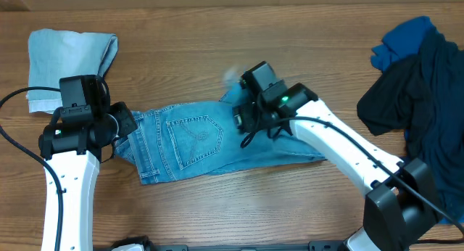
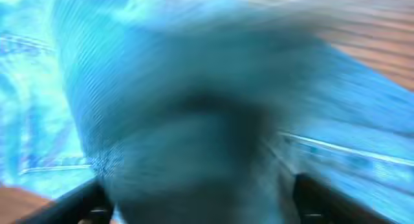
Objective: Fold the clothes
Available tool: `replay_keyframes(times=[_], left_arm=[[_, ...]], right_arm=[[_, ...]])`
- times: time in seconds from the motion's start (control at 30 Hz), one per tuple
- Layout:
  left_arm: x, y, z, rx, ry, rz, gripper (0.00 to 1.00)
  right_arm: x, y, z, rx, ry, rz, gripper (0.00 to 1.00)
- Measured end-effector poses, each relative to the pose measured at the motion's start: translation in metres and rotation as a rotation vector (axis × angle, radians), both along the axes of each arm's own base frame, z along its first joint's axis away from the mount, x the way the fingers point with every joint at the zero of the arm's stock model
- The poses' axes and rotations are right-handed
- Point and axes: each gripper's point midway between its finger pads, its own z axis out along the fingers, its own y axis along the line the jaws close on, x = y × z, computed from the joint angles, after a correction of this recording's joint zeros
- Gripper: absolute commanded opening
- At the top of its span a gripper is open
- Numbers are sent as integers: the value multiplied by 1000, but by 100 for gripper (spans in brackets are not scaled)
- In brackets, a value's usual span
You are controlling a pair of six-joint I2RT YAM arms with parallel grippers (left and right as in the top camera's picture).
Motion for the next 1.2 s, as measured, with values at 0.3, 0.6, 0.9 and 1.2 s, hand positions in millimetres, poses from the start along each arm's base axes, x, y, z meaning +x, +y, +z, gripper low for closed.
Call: replay_keyframes(times=[0.3, 0.6, 0.9, 1.2], left_arm=[[-1, 0, 0, -1, 3, 0, 14], [-2, -1, -1, -4, 10, -6, 14], [-4, -3, -2, -3, 17, -30, 13], [-4, -41, -26, 19, 30, -213, 4]], right_arm=[[-18, -11, 40, 82, 119, 16, 4], [-5, -46, -60, -74, 246, -21, 4], [-17, -52, -79, -147, 354, 53, 4], [11, -76, 23, -13, 156, -94, 4]])
